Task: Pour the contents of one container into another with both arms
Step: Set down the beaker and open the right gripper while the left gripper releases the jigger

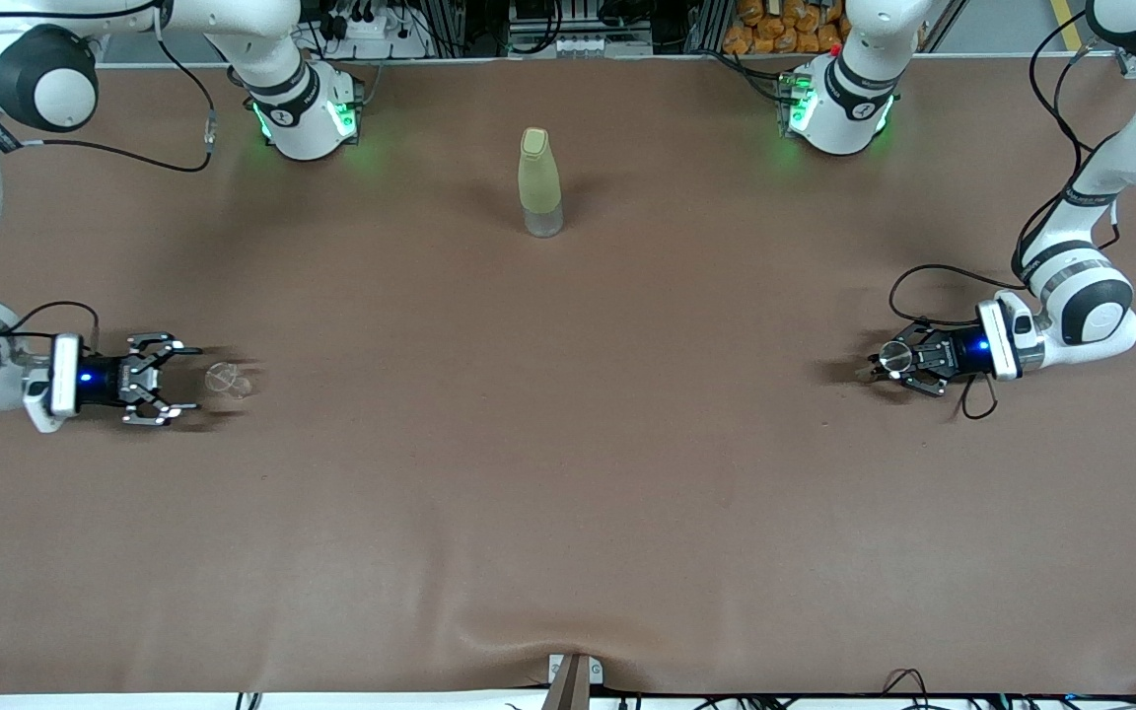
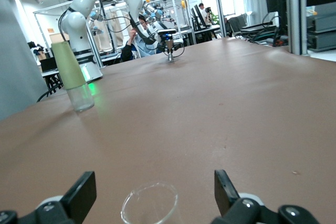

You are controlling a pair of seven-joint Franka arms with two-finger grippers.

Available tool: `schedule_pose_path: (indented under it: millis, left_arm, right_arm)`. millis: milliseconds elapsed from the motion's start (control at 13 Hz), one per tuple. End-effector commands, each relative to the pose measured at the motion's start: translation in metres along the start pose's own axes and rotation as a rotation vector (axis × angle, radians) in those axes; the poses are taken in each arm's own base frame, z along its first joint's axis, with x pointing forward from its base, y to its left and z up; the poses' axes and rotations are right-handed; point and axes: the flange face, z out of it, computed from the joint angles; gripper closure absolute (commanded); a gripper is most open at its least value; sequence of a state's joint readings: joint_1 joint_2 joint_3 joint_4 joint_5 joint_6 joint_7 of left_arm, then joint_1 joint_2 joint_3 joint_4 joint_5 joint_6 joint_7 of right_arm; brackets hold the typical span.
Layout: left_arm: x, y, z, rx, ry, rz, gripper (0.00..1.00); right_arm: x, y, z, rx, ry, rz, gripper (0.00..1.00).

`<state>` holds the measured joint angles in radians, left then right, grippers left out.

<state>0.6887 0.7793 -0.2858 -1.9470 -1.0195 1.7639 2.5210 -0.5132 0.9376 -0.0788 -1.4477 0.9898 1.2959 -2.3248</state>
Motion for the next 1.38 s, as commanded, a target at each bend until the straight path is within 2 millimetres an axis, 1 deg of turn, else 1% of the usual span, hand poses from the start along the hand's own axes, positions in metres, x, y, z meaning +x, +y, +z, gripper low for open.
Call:
schedule_pose_path:
  millis: [0,77,154,308,385,538,692,769,846,923,1000,1077,1154,1231,1308]
  left_arm:
    - [-0.007,-0.003,-0.002,-0.019,0.023,0.019,1.0]
    - [-0.007,-0.003,-0.001,-0.021,0.024,0.019,1.0]
    - [-0.007,-0.003,0.0,-0.022,0.025,0.018,0.98]
    - [-0.007,-0.003,-0.001,-0.021,0.025,0.016,0.83]
    - [-0.007,-0.003,-0.001,-0.021,0.024,0.012,0.73]
    - [-0.006,-0.004,-0.001,-0.021,0.024,0.007,0.54]
    - [-0.005,-0.005,-0.001,-0.021,0.022,0.002,0.36]
    - [-0.004,-0.005,-0.002,-0.021,0.02,-0.016,0.28]
    - [0.0,-0.007,-0.004,-0.018,0.015,-0.037,0.13]
    - [0.002,-0.009,-0.007,-0.017,0.01,-0.054,0.01]
    - [0.003,-0.011,-0.013,-0.04,-0.019,-0.069,0.0]
    - [0.005,-0.013,-0.026,-0.042,-0.045,-0.101,0.0]
    - [0.01,-0.017,-0.046,-0.025,-0.067,-0.145,0.0]
    - [0.023,-0.021,-0.06,-0.046,-0.102,-0.192,0.0]
    - [0.036,-0.029,-0.075,-0.056,-0.143,-0.242,0.0]
  right_arm:
    - [0.049,0.005,-0.023,0.027,-0.031,0.091,0.0]
    - [0.063,0.009,-0.029,0.026,-0.044,0.141,0.0]
    - [0.082,0.013,-0.034,0.016,-0.066,0.184,0.0]
    - [0.109,0.016,-0.032,0.016,-0.077,0.327,0.0]
    - [0.126,0.018,-0.028,0.022,-0.091,0.391,0.0]
    - [0.173,0.03,-0.019,0.011,-0.148,0.472,0.0]
    - [0.231,0.032,-0.013,-0.025,-0.211,0.59,0.0]
    - [0.26,0.029,-0.004,-0.038,-0.26,0.629,0.0]
    - [0.294,0.024,0.007,-0.062,-0.305,0.671,0.0]
    - [0.33,0.015,0.016,-0.098,-0.356,0.733,0.0]
    - [0.359,0.007,0.026,-0.146,-0.408,0.801,0.0]
    - [0.387,-0.003,0.034,-0.196,-0.464,0.845,0.0]
    - [0.405,-0.011,0.042,-0.239,-0.518,0.885,0.0]
    - [0.425,-0.022,0.047,-0.282,-0.56,0.91,0.0]
    - [0.436,-0.029,0.053,-0.32,-0.599,0.951,0.0]
